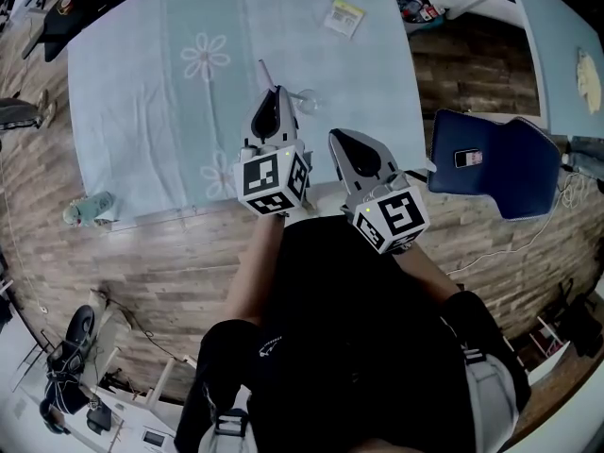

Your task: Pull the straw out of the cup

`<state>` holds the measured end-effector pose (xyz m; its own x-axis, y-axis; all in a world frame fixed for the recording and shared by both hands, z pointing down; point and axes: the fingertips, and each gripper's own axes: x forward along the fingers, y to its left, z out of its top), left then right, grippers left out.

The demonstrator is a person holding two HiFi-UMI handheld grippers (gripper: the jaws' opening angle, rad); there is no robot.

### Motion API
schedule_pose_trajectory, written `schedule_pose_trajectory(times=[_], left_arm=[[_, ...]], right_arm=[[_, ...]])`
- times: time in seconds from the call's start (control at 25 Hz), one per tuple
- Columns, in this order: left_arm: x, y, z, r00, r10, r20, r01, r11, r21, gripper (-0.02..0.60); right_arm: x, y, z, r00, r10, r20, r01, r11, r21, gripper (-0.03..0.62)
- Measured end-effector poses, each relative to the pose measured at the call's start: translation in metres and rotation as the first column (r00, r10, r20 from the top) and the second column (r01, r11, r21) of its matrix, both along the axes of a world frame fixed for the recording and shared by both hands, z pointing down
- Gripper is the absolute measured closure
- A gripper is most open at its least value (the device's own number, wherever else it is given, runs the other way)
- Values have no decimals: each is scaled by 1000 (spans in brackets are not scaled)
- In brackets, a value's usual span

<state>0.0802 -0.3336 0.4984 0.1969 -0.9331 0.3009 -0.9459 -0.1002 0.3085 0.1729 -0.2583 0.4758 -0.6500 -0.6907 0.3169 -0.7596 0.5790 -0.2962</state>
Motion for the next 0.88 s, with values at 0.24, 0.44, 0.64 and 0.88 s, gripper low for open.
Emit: schedule_pose_trajectory(times=[0.24, 0.44, 0.64, 0.88], left_arm=[[-33, 26, -21, 996, -21, -87, 25, 999, 45, 546], [-67, 48, -42, 980, -43, -197, 61, 994, 91, 546], [-104, 69, -65, 967, -40, -251, 77, 987, 141, 546], [-156, 100, -106, 948, -52, -313, 127, 966, 224, 546]], right_arm=[[-29, 16, -6, 1000, -10, -18, 10, 1000, 14, 585], [-50, 33, -12, 999, -13, -35, 14, 1000, 27, 585], [-71, 45, -26, 999, -9, -42, 12, 998, 61, 585], [-101, 59, -52, 999, -7, -34, 11, 993, 117, 585]])
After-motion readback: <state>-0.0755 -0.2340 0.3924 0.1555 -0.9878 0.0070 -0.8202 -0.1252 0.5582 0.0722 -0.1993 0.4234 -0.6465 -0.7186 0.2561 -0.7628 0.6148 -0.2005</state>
